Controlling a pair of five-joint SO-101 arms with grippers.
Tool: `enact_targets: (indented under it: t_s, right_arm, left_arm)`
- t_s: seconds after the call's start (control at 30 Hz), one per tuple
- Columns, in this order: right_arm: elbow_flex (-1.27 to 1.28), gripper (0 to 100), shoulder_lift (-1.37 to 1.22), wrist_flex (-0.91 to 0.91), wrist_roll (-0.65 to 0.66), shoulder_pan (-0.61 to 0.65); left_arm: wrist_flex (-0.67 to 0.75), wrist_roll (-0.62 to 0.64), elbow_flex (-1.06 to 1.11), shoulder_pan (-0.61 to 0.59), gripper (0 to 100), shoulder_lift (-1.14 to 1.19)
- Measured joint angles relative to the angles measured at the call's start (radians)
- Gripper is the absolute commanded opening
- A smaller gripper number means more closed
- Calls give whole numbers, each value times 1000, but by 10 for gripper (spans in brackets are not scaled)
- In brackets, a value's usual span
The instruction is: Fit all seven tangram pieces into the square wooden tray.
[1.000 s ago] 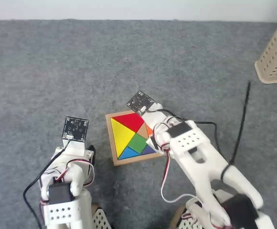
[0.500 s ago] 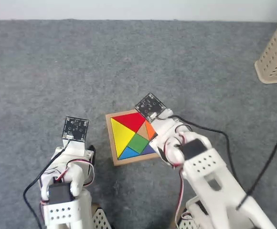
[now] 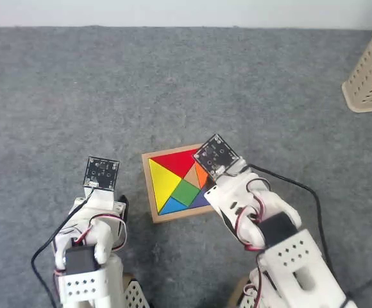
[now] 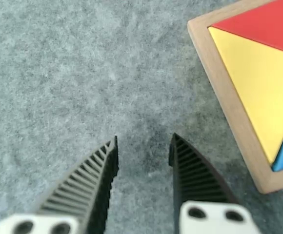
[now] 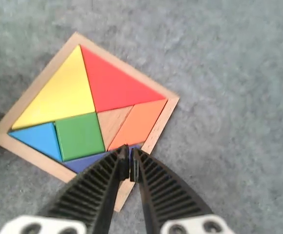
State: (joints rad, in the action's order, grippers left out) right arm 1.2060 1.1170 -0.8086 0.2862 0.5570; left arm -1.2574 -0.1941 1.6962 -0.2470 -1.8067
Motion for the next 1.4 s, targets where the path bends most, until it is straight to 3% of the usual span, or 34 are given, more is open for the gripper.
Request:
enact_targets:
  t_s: [0.23,1.0,1.4]
  right_arm:
    - [0,6,121,-68,0,-12]
    - [41,6,327,-212,0,-445]
    - [149,6,327,-199,5,-557]
  left_arm:
    - [0,0,0,0,167,0]
    - [0,0,0,0,167,0]
    - [0,0,0,0,167,0]
